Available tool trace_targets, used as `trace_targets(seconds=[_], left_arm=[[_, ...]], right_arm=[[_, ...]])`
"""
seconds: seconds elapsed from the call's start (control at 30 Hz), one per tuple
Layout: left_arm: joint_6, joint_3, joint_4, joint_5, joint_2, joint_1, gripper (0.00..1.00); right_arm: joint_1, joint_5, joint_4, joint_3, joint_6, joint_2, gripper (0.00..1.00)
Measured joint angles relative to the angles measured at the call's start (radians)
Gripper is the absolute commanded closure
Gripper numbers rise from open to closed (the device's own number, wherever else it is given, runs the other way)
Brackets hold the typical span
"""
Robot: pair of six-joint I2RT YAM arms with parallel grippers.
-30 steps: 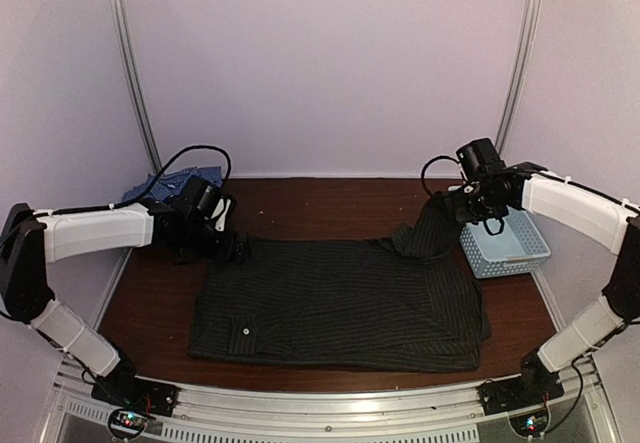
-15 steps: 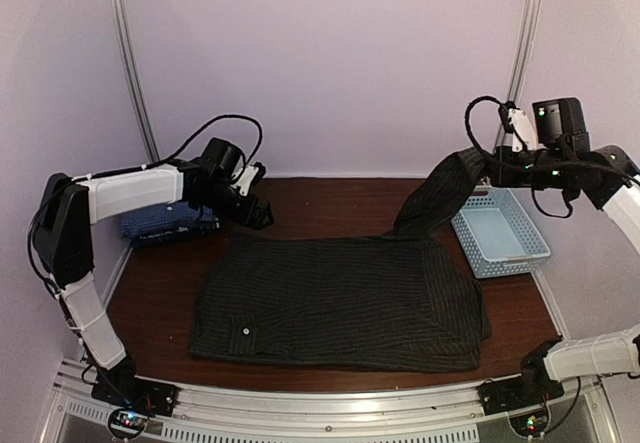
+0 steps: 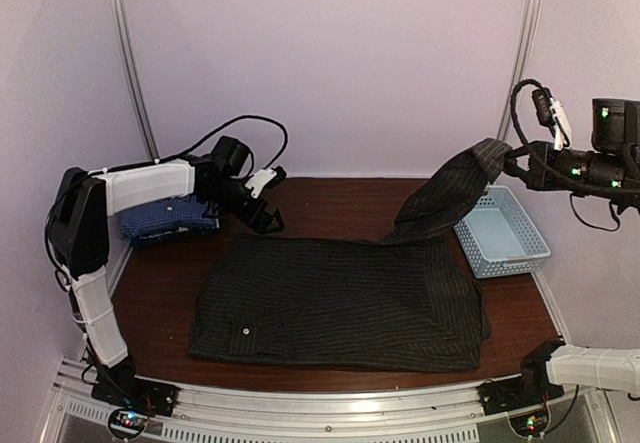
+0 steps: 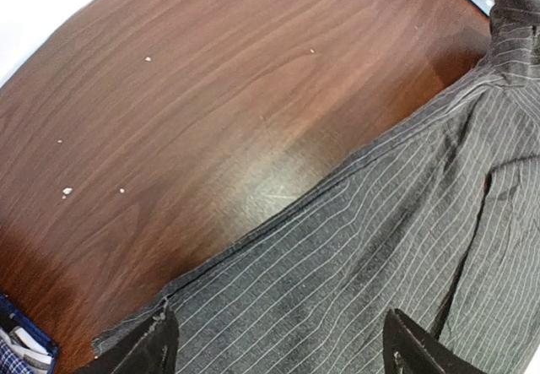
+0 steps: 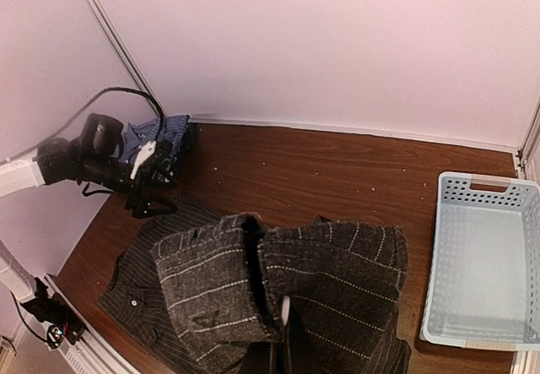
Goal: Fold and stack the long sleeve shirts
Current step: Pick up the sleeve from the center of the board, then adjust the sleeve at the center of the board.
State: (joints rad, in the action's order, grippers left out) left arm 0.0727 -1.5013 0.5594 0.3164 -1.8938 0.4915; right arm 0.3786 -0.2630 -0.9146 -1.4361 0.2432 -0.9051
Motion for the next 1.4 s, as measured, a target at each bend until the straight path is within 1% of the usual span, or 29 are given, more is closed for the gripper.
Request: trace_targets(seconds=[0.17,0.37,0.47,0.57,0.67,0.8,0.9,1.03,1.23,1.4], left_arm=[[0.030,0.025,0.002,0.029,0.001,0.000,0.16],[0.030,0.026,0.001,0.060,0.001,0.012,0.21],[0.029,0.026,-0.003,0.082,0.002,0.043,0.22],[0.015,0.026,-0.027,0.122,0.005,0.105,0.22],[-0.022,0.026,-0.083,0.159,0.008,0.182,0.22],[-0.109,0.022,-0.190,0.175,0.007,0.277,0.25],[-0.171,-0.012,-0.258,0.180,-0.016,0.319,0.25],[-0.241,-0.072,-0.351,0.179,-0.077,0.336,0.26],[-0.337,-0.058,-0.444,0.229,-0.091,0.335,0.26],[-0.369,-0.037,-0.515,0.258,-0.087,0.353,0.26]], right_arm=[[0.000,-0.028,0.045,0.029,0.077,0.043,1.00],[0.000,-0.041,0.162,0.201,0.192,0.058,1.00],[0.000,-0.065,0.222,0.278,0.245,0.035,1.00],[0.000,-0.090,0.270,0.330,0.290,0.026,1.00],[0.000,-0.108,0.323,0.365,0.334,0.032,1.00],[-0.001,-0.124,0.385,0.404,0.391,0.054,0.99],[-0.002,-0.132,0.426,0.435,0.433,0.079,0.98],[-0.003,-0.153,0.518,0.522,0.520,0.127,1.00],[-0.003,-0.217,0.734,0.750,0.729,0.192,1.00],[0.015,-0.228,0.851,0.835,0.855,0.204,1.00]])
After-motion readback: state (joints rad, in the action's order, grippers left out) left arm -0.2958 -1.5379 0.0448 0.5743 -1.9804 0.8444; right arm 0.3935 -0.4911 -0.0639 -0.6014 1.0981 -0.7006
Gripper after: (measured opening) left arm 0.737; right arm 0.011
